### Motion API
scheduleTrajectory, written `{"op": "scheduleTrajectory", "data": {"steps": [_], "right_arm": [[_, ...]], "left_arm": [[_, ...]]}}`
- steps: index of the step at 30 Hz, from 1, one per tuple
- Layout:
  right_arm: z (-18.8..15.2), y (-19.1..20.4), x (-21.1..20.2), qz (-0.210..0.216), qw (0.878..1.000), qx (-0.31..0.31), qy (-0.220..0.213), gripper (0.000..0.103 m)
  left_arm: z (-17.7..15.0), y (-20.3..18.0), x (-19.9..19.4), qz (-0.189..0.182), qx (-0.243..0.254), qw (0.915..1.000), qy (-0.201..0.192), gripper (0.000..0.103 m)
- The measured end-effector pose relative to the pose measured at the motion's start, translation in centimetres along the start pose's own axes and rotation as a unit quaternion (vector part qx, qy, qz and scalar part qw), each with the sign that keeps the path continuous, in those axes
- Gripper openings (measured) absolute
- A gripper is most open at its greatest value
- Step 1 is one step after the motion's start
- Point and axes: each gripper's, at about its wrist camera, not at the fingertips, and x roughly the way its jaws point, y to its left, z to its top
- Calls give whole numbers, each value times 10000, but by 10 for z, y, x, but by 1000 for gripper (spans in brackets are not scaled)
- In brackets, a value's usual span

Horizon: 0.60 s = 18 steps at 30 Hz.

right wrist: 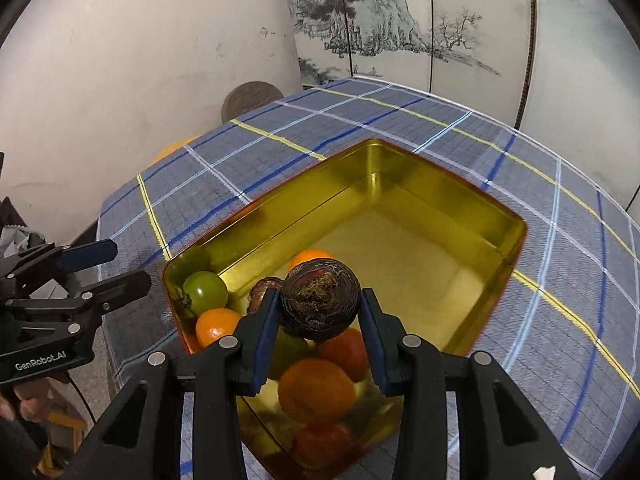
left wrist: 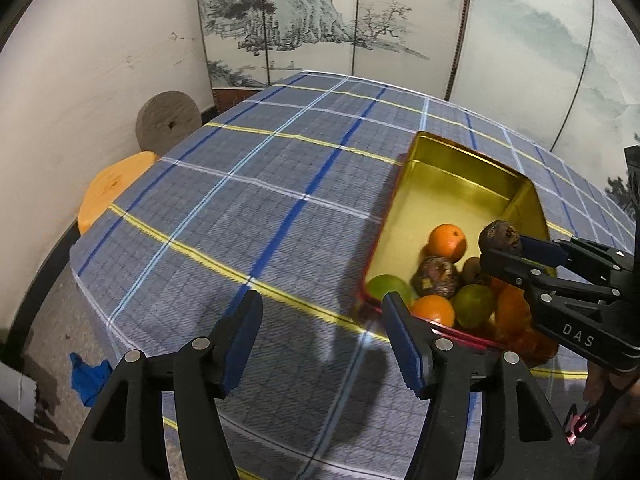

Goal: Organize fruits
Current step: 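Carry the dark brown fruit into the tin box with the right tool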

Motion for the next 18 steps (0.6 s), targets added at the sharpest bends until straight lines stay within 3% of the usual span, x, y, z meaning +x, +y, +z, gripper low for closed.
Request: {"op": "scheduleTrajectory", "data": {"steps": [18], "right_arm": [[-5,11,21,-146,9997,-20,213,38]], "left_arm": [[-9,7,-2,157,18,9998,71,63]]}}
